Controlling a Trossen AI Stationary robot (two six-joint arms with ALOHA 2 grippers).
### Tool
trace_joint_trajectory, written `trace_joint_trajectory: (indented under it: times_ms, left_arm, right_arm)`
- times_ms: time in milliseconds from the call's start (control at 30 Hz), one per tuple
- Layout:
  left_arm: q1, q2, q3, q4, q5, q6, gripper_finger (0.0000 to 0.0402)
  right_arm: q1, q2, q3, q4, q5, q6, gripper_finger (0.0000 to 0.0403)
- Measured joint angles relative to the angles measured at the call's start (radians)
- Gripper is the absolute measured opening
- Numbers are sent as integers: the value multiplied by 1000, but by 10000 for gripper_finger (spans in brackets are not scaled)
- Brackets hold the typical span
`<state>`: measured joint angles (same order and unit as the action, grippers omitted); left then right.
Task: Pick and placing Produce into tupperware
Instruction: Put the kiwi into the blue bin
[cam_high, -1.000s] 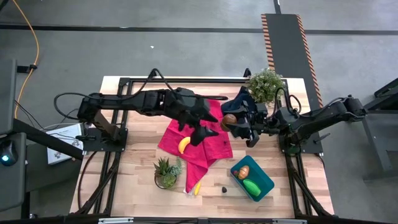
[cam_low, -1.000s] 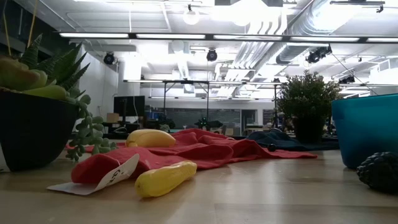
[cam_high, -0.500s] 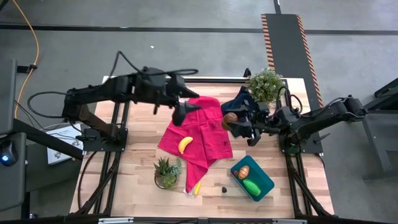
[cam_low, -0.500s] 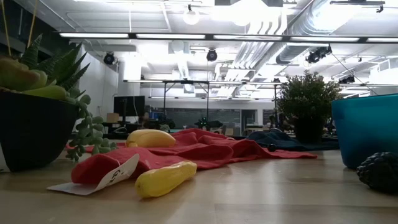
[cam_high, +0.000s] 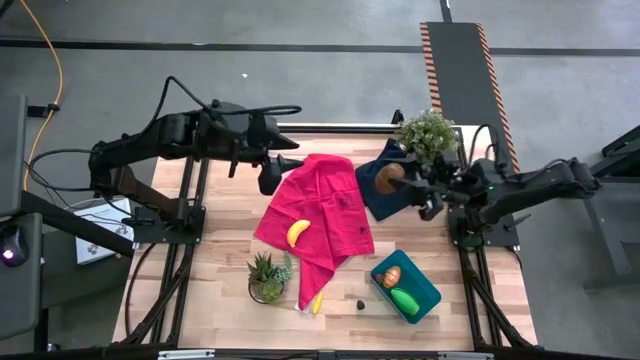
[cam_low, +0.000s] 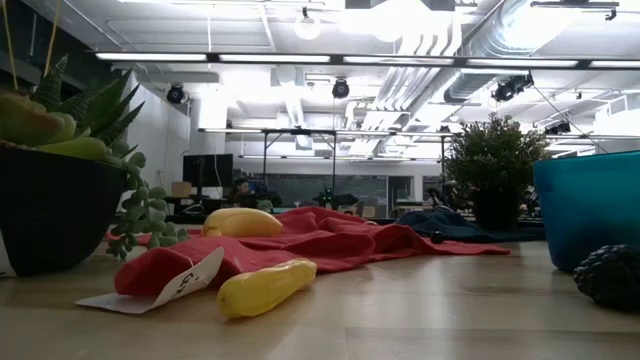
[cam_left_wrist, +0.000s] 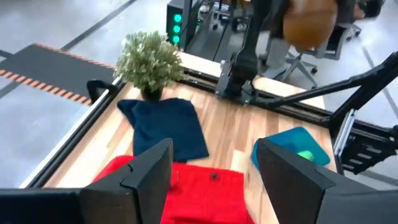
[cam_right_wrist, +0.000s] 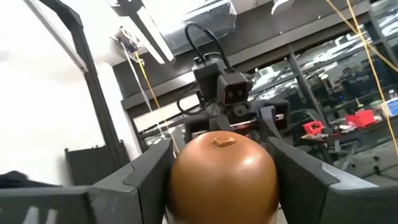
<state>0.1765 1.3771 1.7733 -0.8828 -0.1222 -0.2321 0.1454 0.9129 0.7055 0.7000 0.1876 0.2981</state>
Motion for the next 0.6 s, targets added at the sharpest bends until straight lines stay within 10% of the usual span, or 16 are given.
trace_joint_trajectory:
  times_ms: [600]
  left_arm:
    - [1, -51, -1, -74, -62, 12, 223]
  right_arm:
    - [28, -314, 0, -464, -73, 149, 220]
